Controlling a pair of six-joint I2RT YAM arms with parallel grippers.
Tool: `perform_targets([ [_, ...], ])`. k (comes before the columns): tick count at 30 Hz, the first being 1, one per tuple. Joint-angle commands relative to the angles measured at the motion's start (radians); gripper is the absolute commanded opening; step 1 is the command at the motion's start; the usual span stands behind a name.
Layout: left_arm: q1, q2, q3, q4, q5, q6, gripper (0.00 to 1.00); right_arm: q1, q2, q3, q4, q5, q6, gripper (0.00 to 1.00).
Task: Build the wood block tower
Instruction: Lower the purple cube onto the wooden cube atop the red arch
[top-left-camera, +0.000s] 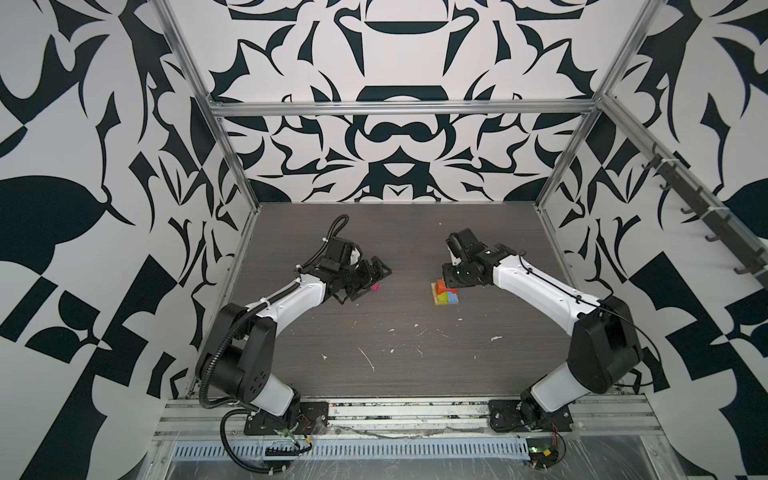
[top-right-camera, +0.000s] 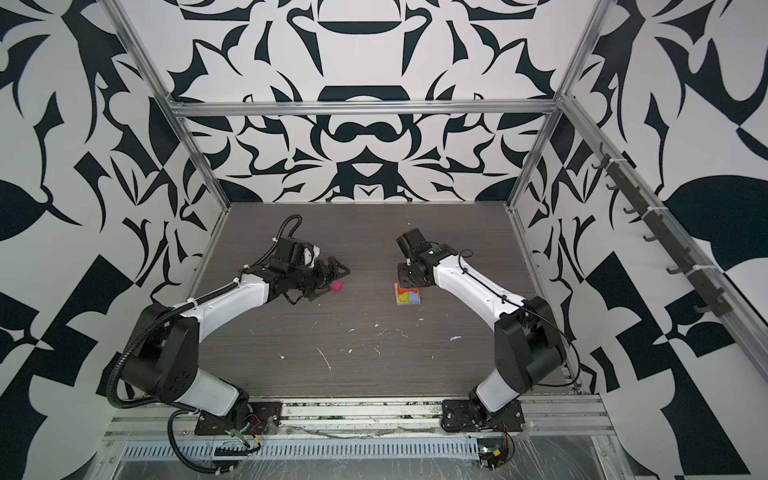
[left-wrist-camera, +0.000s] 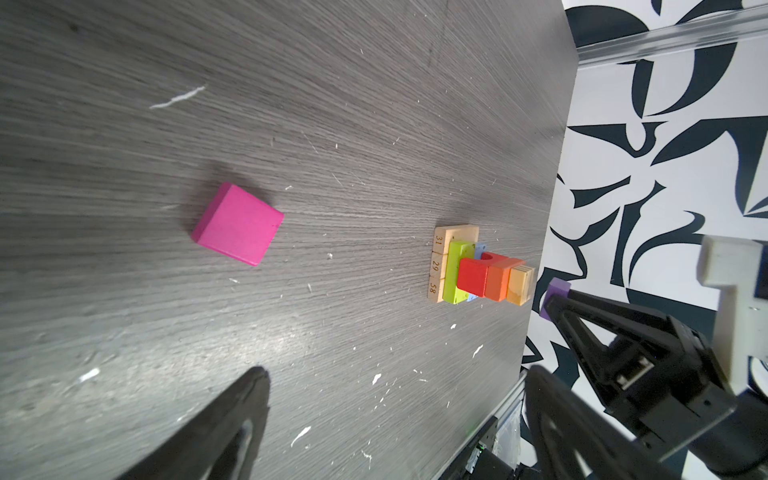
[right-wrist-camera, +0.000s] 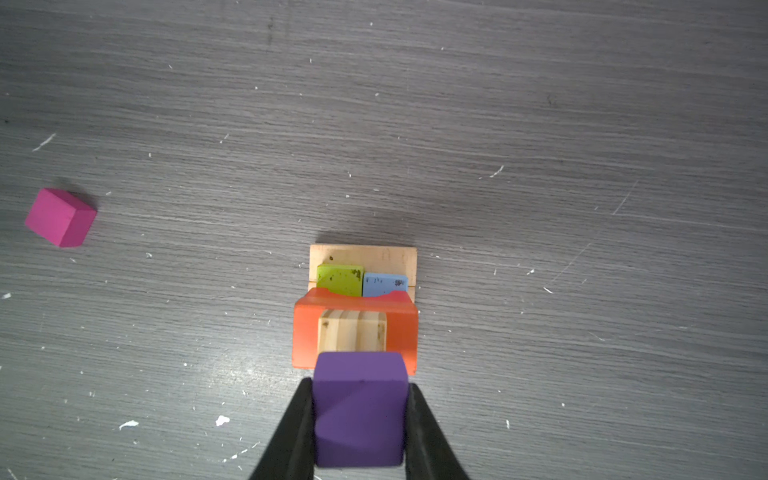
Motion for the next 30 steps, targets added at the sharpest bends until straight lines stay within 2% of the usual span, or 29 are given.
perform_targets([
  [1, -0.003, 0.005, 0.023, -0.007, 0.002, 0.003, 0.98, -0.003, 0.003, 0.043, 0.012, -0.009, 0.003, 0.29],
  [30, -0.003, -0.005, 0.012, -0.010, -0.003, 0.005, 0.98, -0.003, 0.034, 0.056, 0.007, -0.005, 0.010, 0.31],
])
